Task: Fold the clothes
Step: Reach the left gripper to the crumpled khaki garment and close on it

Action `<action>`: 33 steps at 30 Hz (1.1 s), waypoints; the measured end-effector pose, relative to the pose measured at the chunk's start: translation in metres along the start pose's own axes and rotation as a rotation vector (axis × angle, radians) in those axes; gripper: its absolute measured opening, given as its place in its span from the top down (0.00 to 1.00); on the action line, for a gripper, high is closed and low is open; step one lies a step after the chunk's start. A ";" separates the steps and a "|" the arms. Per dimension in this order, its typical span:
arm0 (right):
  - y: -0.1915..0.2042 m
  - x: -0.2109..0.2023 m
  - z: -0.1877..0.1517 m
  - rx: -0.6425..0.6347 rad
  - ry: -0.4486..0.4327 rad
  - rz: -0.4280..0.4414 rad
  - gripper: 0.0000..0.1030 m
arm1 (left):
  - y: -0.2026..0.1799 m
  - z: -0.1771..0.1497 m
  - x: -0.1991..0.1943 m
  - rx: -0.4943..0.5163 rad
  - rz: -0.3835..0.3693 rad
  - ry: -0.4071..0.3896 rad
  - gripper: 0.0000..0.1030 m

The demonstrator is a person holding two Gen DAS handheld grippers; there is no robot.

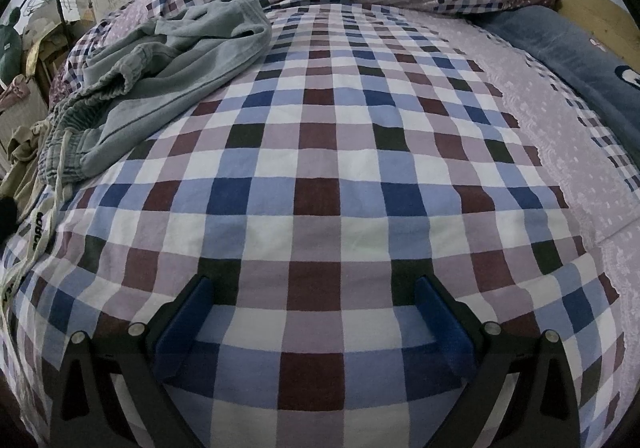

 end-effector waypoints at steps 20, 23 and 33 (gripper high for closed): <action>0.000 0.001 0.001 -0.006 -0.007 -0.004 0.00 | 0.160 -0.033 -0.030 0.082 0.253 -0.040 0.01; 0.000 0.001 0.000 -0.007 -0.008 -0.006 0.00 | 0.155 -0.039 -0.018 0.138 0.252 -0.014 0.01; 0.000 0.002 0.001 -0.007 -0.007 -0.006 0.00 | 0.153 -0.045 0.019 0.172 0.301 0.093 0.62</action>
Point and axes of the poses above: each gripper's, at about its wrist camera, not at the fingertips, and x roughly the way its jaws point, y to its left, z to its top, the point moved 1 cm from there along x, roughly the way its jaws point, and after that the axes turned 2 degrees about -z, right-handed, at the moved point
